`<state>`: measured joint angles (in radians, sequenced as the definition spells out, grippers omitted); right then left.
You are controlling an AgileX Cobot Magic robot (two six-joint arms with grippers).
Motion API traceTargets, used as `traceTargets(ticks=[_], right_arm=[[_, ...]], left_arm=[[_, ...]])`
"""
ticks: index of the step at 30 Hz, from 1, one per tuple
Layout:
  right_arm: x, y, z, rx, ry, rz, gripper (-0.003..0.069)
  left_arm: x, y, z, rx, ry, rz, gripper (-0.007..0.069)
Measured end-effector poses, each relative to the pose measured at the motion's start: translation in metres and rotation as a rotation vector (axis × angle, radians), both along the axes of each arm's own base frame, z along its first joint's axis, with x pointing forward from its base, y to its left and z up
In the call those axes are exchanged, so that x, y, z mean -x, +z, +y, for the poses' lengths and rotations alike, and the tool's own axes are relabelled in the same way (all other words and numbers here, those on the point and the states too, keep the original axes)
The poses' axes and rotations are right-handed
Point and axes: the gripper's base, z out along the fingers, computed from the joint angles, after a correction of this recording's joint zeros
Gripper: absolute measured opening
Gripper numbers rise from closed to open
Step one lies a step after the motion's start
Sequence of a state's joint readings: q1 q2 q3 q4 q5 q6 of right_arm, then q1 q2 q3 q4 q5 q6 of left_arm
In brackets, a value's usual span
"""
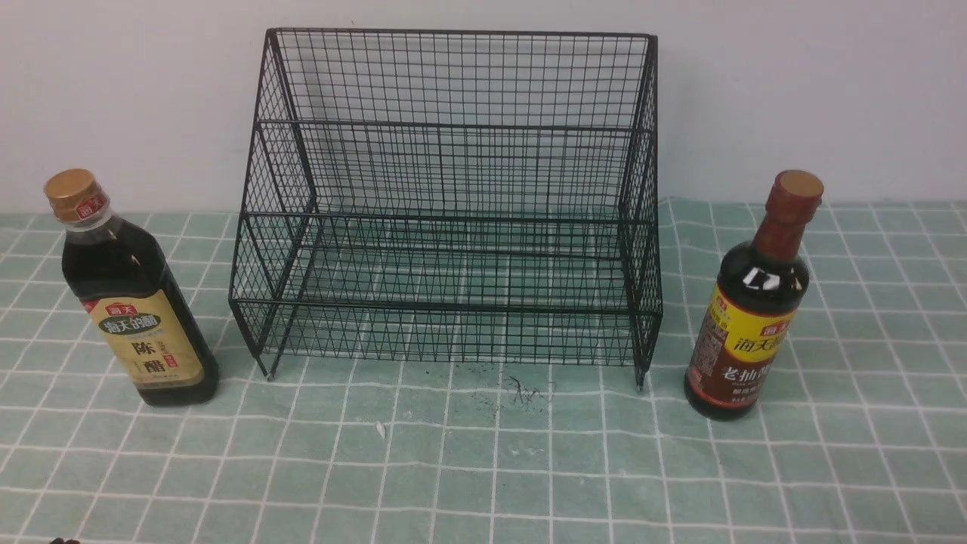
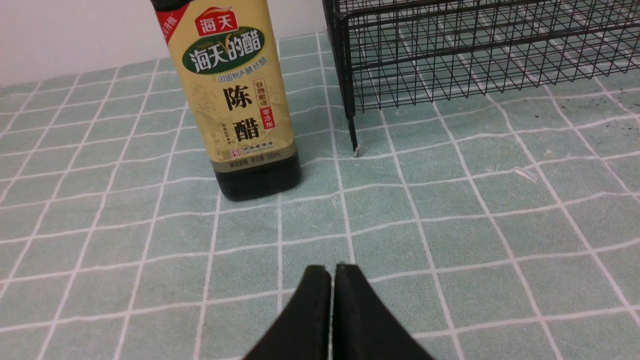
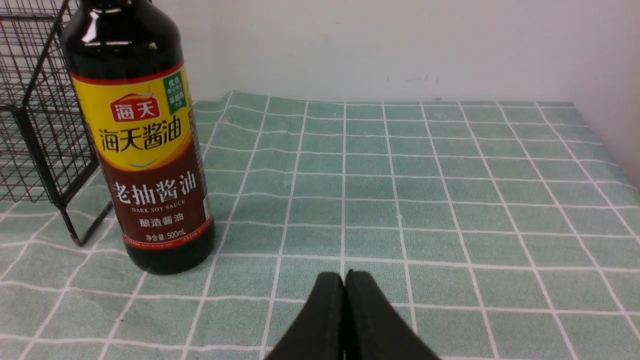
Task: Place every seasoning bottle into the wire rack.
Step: Use the right arm to grab the condiment bottle closest to it
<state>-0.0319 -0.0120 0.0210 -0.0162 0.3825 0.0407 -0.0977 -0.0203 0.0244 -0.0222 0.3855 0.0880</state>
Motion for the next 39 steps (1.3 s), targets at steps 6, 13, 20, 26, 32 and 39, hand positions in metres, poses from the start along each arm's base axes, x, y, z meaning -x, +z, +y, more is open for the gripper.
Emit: traceTargets(ticks=[6,13,20,26,32,39], right_arm=[[0.000,0.000,0.000,0.000,0.000,0.000,-0.0014],[0.000,0.000,0.000,0.000,0.000,0.000,-0.0014],[0.000,0.000,0.000,0.000,0.000,0.000,-0.0014],[-0.001,0.003,0.002,-0.129,-0.001,-0.052,-0.0014],[-0.001,0.031,-0.003,-0.771,-0.057,-0.391,-0.0014],[0.002,0.039,-0.013,-0.953,-0.112,-0.526,-0.0014]], left_arm=[[0.000,0.000,0.000,0.000,0.000,0.000,-0.0010],[0.000,0.000,0.000,0.000,0.000,0.000,-0.0010],[0.000,0.000,0.000,0.000,0.000,0.000,-0.0010],[0.000,0.000,0.000,0.000,0.000,0.000,-0.0010],[0.000,0.000,0.000,0.000,0.000,0.000,-0.0010],[0.000,0.000,0.000,0.000,0.000,0.000,-0.0010]])
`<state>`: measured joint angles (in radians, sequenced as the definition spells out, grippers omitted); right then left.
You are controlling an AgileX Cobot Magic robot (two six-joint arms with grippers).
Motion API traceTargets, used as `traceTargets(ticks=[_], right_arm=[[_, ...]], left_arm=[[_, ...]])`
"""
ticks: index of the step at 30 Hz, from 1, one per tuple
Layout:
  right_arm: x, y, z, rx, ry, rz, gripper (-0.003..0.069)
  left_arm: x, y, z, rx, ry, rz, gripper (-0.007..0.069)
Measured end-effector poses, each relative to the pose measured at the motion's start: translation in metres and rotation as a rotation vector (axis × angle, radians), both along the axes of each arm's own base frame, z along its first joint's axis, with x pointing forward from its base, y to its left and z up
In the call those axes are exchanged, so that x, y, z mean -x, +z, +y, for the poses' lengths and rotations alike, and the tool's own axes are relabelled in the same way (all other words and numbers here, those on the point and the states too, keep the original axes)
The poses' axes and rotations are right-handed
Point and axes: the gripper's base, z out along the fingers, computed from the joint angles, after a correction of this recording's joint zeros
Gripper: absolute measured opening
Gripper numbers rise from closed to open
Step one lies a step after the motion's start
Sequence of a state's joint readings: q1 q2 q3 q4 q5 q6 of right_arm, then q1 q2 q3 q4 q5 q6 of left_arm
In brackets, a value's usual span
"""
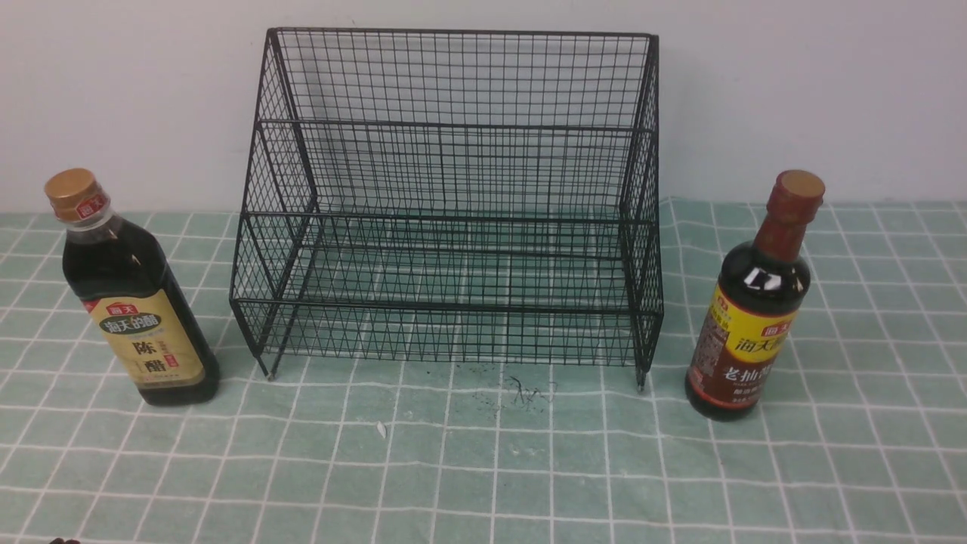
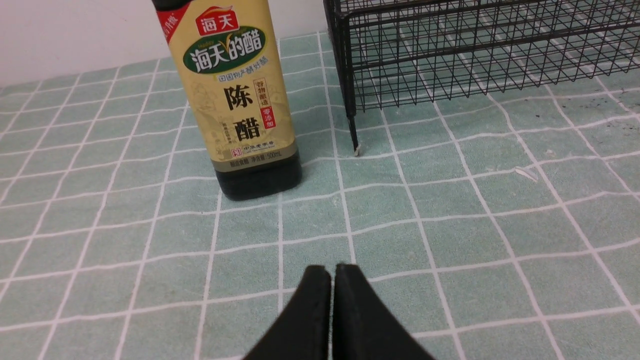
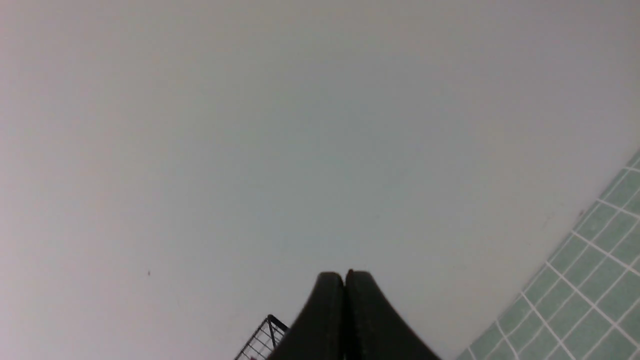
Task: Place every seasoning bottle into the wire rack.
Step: Use the right arm to grab the condiment bottle closest to it
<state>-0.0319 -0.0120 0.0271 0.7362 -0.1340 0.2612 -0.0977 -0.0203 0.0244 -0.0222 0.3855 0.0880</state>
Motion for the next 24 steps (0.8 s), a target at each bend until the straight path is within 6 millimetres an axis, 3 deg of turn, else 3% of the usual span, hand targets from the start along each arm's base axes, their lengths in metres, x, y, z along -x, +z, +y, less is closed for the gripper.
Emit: traceTargets(ticks=[2,3,4,5,6,7,8,9,10,11,12,13,16,20,24], right_arm=[[0.001,0.011,0.004,0.070,0.030,0.011,-0.0014],[0.004,0.026,0.009,0.155,0.063,0.022,-0.0014],[0.003,0.025,0.010,0.166,0.070,0.041,-0.0014],[0.005,0.041,0.014,0.255,0.095,0.061,-0.0014],[0.003,0.072,0.019,0.404,0.130,0.127,-0.0014],[0.003,0.072,0.019,0.409,0.129,0.127,-0.0014],[0.001,0.091,0.022,0.496,0.157,0.186,-0.0014],[-0.009,0.109,0.024,0.596,0.191,0.284,-0.0014],[-0.016,0.108,0.024,0.613,0.211,0.340,-0.0014],[-0.030,0.127,0.025,0.704,0.243,0.421,-0.0014],[-0.034,0.129,0.025,0.725,0.261,0.452,-0.0014],[-0.056,0.145,0.026,0.812,0.309,0.528,-0.0013],[-0.088,0.157,0.028,0.927,0.388,0.601,0.0007],[-0.142,0.168,0.036,0.996,0.564,0.649,0.0111],[-0.185,0.169,0.040,1.010,0.669,0.666,0.0276]], left_arm=[[0.000,0.000,0.000,0.000,0.000,0.000,-0.0010],[0.000,0.000,0.000,0.000,0.000,0.000,-0.0010],[0.000,0.000,0.000,0.000,0.000,0.000,-0.0010],[0.000,0.000,0.000,0.000,0.000,0.000,-0.0010],[0.000,0.000,0.000,0.000,0.000,0.000,-0.0010],[0.000,0.000,0.000,0.000,0.000,0.000,-0.0010],[0.000,0.000,0.000,0.000,0.000,0.000,-0.0010],[0.000,0.000,0.000,0.000,0.000,0.000,-0.0010],[0.000,0.000,0.000,0.000,0.000,0.000,-0.0010],[0.000,0.000,0.000,0.000,0.000,0.000,-0.0010],[0.000,0.000,0.000,0.000,0.000,0.000,-0.0010],[0.000,0.000,0.000,0.000,0.000,0.000,-0.0010],[0.000,0.000,0.000,0.000,0.000,0.000,-0.0010],[0.000,0.000,0.000,0.000,0.000,0.000,-0.0010],[0.000,0.000,0.000,0.000,0.000,0.000,-0.0010]])
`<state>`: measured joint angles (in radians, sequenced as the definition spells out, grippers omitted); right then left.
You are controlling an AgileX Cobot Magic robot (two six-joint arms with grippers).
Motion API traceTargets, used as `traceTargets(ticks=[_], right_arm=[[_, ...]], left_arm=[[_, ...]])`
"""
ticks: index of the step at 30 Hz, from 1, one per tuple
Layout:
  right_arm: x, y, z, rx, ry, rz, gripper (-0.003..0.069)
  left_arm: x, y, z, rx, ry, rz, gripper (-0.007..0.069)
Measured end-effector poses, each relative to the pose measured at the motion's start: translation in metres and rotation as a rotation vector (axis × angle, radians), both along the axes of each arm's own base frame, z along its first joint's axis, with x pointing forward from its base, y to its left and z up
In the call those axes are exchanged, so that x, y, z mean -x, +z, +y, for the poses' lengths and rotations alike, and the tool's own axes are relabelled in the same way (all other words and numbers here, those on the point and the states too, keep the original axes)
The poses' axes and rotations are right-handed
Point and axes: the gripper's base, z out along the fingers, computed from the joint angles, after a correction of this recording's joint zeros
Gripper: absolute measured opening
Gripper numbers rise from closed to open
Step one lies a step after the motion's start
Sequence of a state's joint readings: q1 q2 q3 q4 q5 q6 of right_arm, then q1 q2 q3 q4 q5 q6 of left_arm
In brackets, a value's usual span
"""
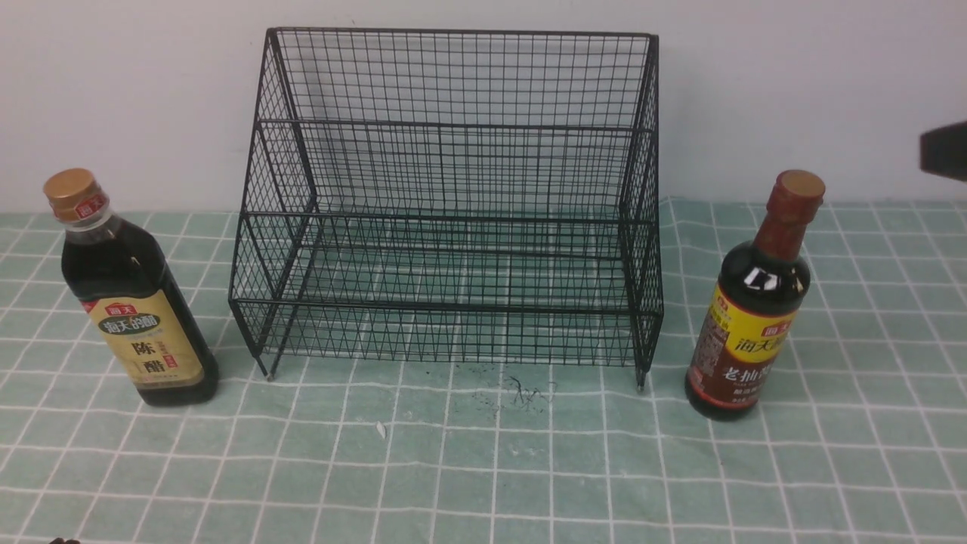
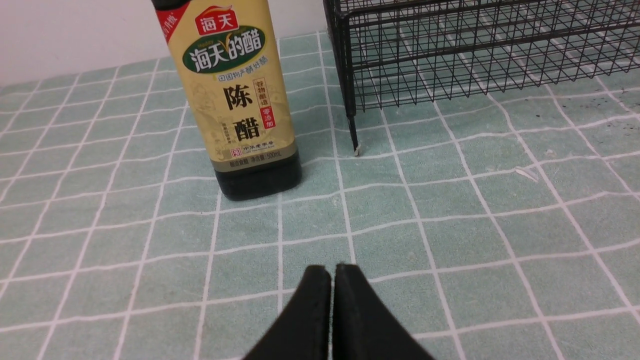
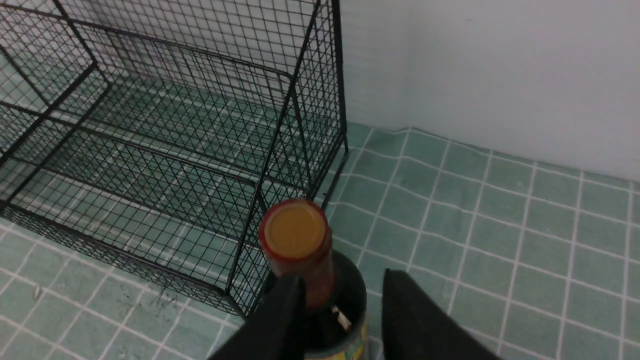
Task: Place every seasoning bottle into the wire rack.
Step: Use the right arm to grab the condiment bottle closest to it
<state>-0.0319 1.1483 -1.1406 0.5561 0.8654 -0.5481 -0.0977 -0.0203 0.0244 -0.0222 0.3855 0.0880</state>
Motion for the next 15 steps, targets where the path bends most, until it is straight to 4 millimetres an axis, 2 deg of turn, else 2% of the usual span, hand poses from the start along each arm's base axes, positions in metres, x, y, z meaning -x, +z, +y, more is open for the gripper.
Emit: traceTargets(ticks=[5,6,8,12,13,15], right_arm=[[-0.029,-0.002,0.012,0.000,0.053,0.013,0.0463],[-0.031,-0.003,0.013,0.001,0.058,0.016,0.0470],[-0.042,-0.012,0.033,0.026,0.113,0.016,0.0548],[-0.059,-0.034,0.049,0.073,0.123,0.066,0.0592],[-0.059,-0.034,0.050,0.070,0.122,0.066,0.0593],[-0.070,-0.050,0.052,0.115,0.106,0.117,0.0597]], left_arm=[[0.000,0.000,0.000,0.000,0.000,0.000,-0.0010],[0.000,0.000,0.000,0.000,0.000,0.000,-0.0010],[0.000,0.000,0.000,0.000,0.000,0.000,-0.0010],[0.000,0.000,0.000,0.000,0.000,0.000,-0.0010],[0.000,0.000,0.000,0.000,0.000,0.000,-0.0010],[0.000,0.000,0.000,0.000,0.000,0.000,-0.0010]])
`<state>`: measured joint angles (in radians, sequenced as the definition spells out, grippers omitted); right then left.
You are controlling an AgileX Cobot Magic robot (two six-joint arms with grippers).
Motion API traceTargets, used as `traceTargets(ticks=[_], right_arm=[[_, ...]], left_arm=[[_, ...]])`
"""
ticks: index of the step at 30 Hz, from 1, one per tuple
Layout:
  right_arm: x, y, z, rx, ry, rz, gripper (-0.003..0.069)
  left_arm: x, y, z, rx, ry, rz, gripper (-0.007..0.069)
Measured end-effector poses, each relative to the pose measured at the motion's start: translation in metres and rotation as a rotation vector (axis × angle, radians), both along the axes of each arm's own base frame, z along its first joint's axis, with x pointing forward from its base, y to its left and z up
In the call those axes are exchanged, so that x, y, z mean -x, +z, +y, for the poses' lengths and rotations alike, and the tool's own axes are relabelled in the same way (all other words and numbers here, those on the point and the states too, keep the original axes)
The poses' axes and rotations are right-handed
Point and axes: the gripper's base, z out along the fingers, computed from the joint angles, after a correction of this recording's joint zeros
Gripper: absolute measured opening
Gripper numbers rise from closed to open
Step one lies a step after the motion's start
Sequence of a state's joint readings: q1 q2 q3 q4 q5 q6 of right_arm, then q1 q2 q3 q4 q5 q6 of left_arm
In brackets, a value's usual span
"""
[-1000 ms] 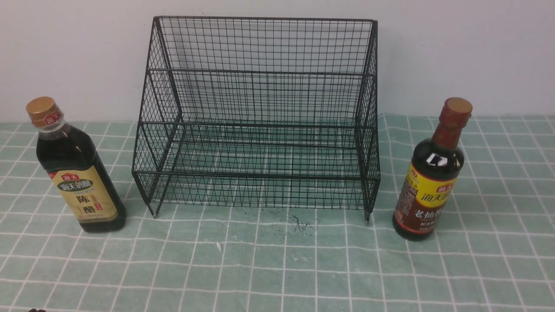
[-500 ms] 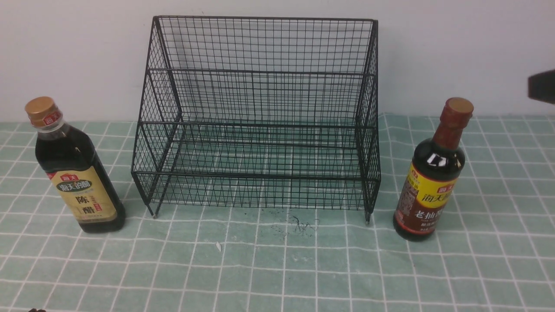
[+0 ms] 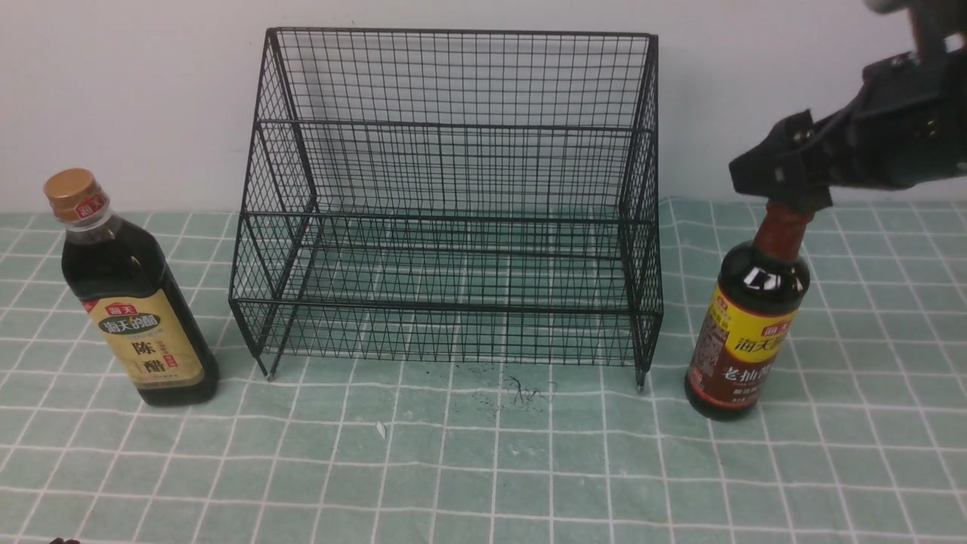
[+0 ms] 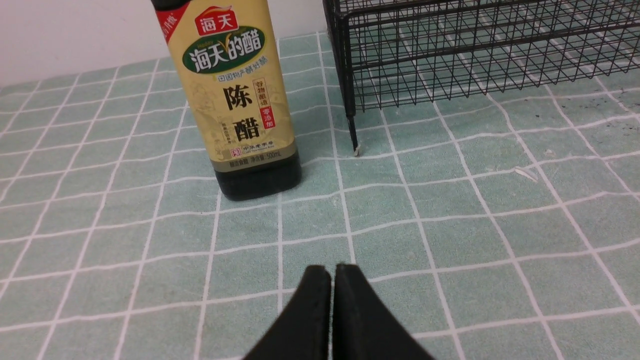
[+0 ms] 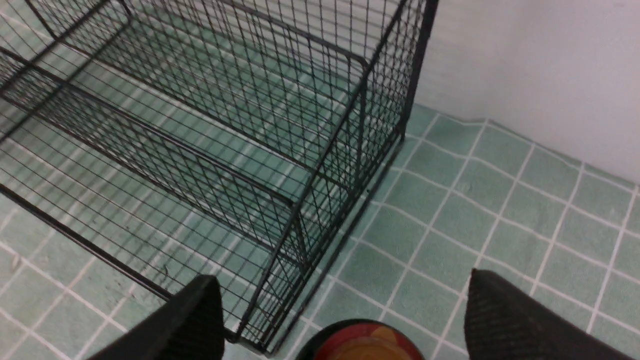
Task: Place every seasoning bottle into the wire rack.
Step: Use the right arm to grab the condiment bottle closest to it, then use the right arm to put the condiment bottle back on the shelf
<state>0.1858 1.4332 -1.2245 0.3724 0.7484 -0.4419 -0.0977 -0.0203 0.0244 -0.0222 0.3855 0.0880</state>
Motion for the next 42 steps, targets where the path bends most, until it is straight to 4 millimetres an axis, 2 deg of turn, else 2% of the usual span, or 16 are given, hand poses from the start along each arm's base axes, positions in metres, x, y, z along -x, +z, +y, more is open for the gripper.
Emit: traceTargets(ticks=[4,6,8,10,15,20,21,22,24,27,30,32,33,36,39,42], right_arm=[[-0.009,-0.018,-0.001,0.047,-0.020,0.067,0.0581],[-0.011,-0.025,-0.001,0.054,-0.024,0.107,0.0538],[-0.012,-0.029,-0.001,0.056,-0.024,0.136,0.0432],[-0.011,-0.030,0.000,0.055,-0.023,0.146,0.0275],[0.002,-0.020,-0.002,0.081,0.007,0.154,0.0279],[0.025,0.028,-0.002,0.087,0.053,0.109,0.0279],[0.026,0.031,-0.002,0.087,0.055,0.104,0.0279],[0.034,0.056,0.003,0.085,0.087,0.057,0.0279],[0.040,0.077,0.012,0.082,0.127,0.007,0.0279],[0.048,0.105,0.032,0.065,0.204,-0.074,0.0279],[0.049,0.120,0.046,0.040,0.246,-0.123,0.0279],[0.041,0.135,0.060,-0.003,0.268,-0.183,0.0279],[0.040,0.134,0.061,-0.005,0.268,-0.180,0.0279],[0.013,0.142,0.073,-0.032,0.252,-0.239,0.0279],[-0.012,0.138,0.082,-0.016,0.238,-0.265,0.0279],[-0.042,0.119,0.094,0.007,0.232,-0.244,0.0279]], left_arm=[[0.000,0.000,0.000,0.000,0.000,0.000,-0.0010],[0.000,0.000,0.000,0.000,0.000,0.000,-0.0010],[0.000,0.000,0.000,0.000,0.000,0.000,-0.0010],[0.000,0.000,0.000,0.000,0.000,0.000,-0.0010],[0.000,0.000,0.000,0.000,0.000,0.000,-0.0010],[0.000,0.000,0.000,0.000,0.000,0.000,-0.0010],[0.000,0.000,0.000,0.000,0.000,0.000,-0.0010],[0.000,0.000,0.000,0.000,0.000,0.000,-0.0010],[0.000,0.000,0.000,0.000,0.000,0.000,-0.0010],[0.000,0.000,0.000,0.000,0.000,0.000,-0.0010],[0.000,0.000,0.000,0.000,0.000,0.000,-0.0010],[0.000,0.000,0.000,0.000,0.000,0.000,-0.0010],[0.000,0.000,0.000,0.000,0.000,0.000,-0.0010],[0.000,0.000,0.000,0.000,0.000,0.000,-0.0010],[0.000,0.000,0.000,0.000,0.000,0.000,-0.0010],[0.000,0.000,0.000,0.000,0.000,0.000,-0.0010]])
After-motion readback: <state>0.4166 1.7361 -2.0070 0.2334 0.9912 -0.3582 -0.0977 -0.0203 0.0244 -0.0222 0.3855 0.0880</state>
